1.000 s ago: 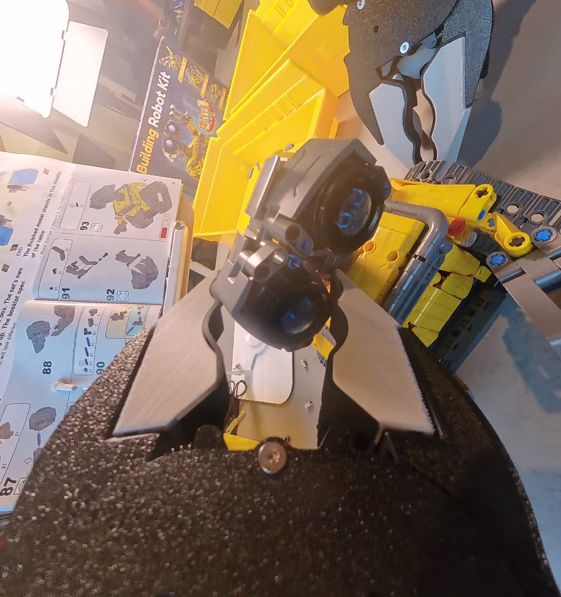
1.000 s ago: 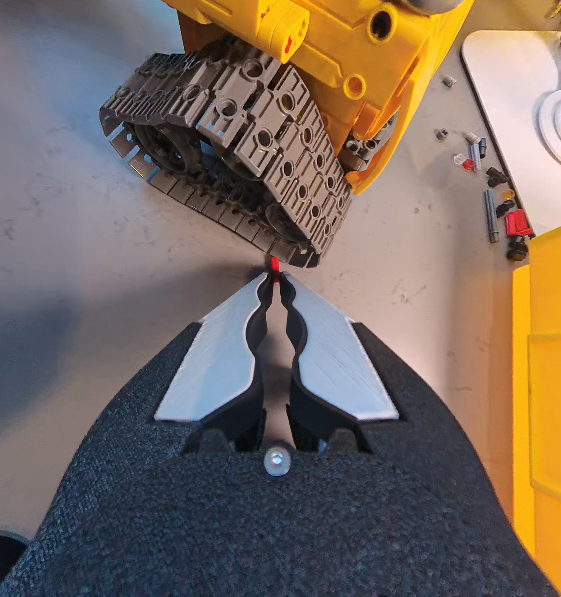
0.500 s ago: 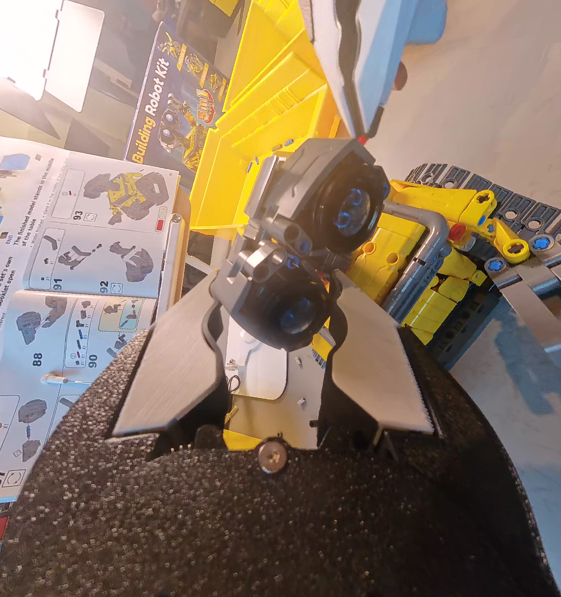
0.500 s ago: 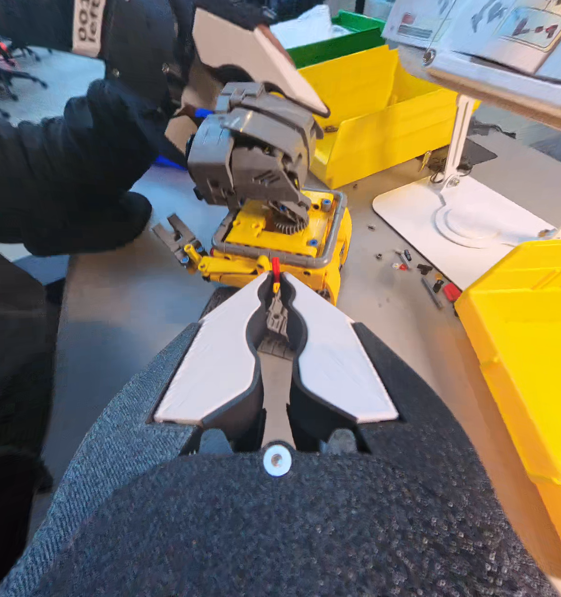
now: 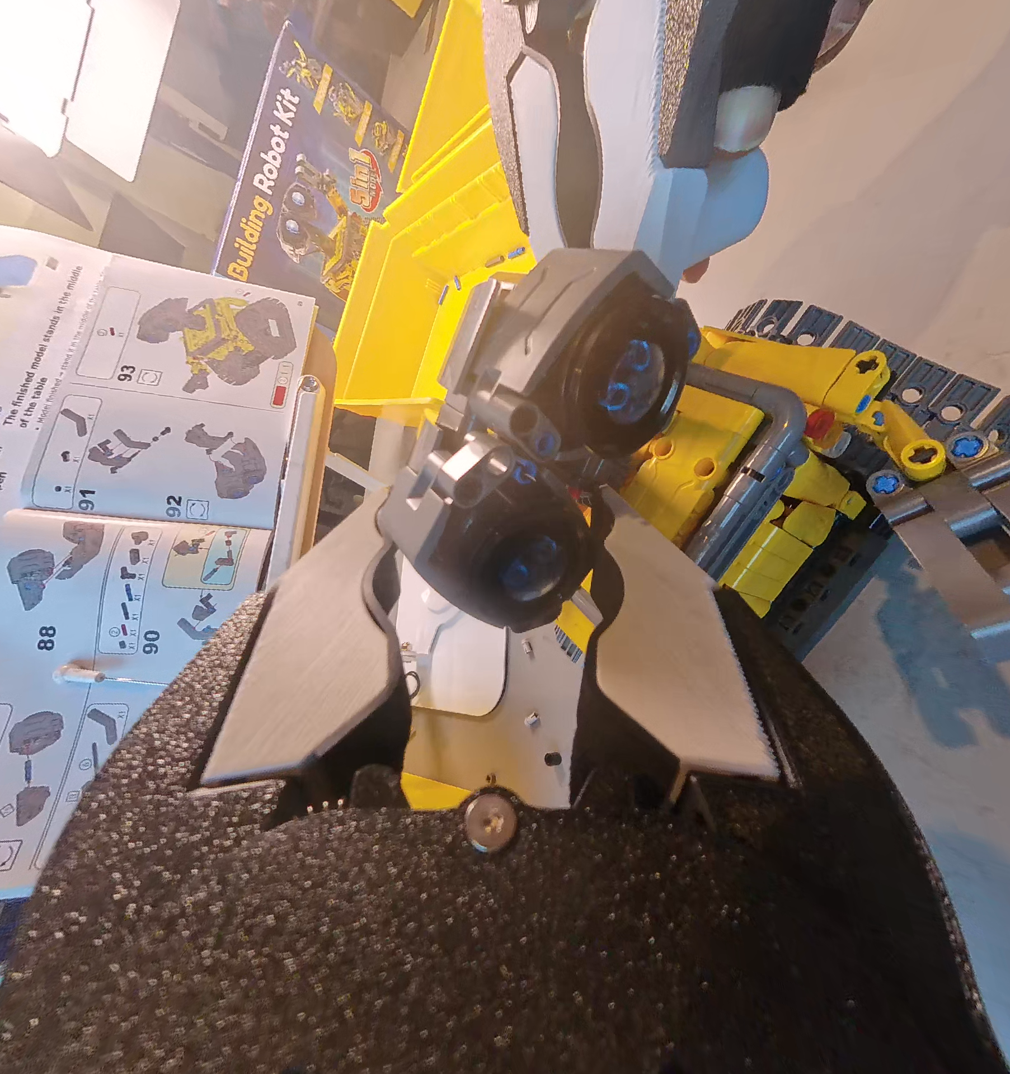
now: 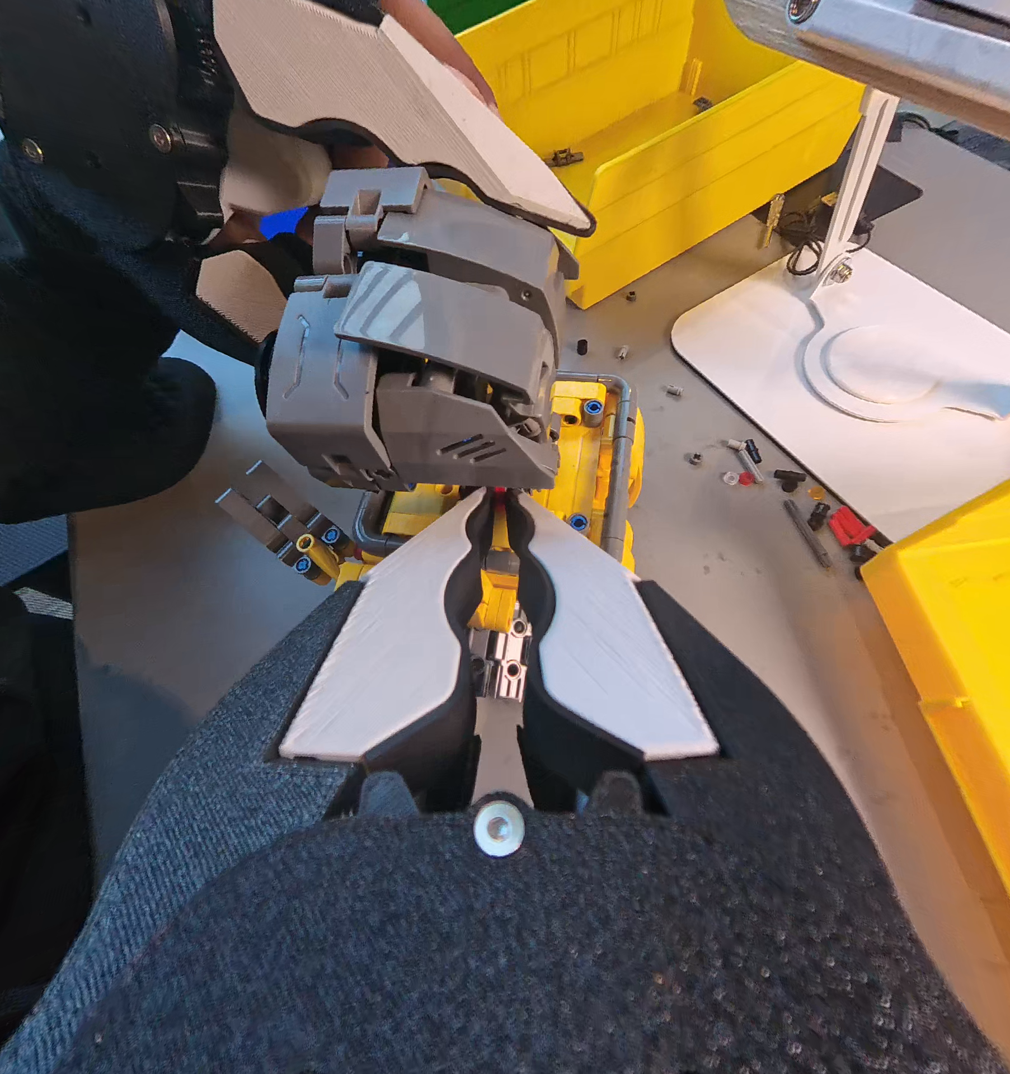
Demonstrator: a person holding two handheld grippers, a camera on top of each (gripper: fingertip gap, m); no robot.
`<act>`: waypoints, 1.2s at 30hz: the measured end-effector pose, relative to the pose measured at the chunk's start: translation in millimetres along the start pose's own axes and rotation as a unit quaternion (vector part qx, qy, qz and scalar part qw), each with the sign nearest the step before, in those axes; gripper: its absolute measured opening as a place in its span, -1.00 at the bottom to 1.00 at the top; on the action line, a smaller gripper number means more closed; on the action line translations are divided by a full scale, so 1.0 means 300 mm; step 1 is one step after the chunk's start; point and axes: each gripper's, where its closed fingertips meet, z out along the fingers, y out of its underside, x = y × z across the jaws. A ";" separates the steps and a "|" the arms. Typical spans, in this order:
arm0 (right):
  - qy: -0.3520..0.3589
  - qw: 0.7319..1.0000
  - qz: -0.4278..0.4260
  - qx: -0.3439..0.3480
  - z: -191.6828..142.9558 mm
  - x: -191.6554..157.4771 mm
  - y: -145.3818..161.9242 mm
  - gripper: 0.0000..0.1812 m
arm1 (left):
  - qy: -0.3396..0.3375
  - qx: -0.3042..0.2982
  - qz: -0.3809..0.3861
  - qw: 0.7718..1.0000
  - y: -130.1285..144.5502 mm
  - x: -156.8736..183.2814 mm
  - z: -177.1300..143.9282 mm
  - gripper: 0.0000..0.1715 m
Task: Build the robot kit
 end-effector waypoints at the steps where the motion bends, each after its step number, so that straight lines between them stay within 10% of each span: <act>1: -0.001 1.000 0.001 -0.002 0.000 -0.002 0.001 -0.97 | 0.001 0.001 -0.001 1.000 0.000 0.000 0.000 -0.25; 36: -0.020 0.991 0.099 -0.087 0.003 -0.020 0.002 -0.97 | 0.000 0.031 -0.039 0.999 -0.003 0.003 -0.002 -0.26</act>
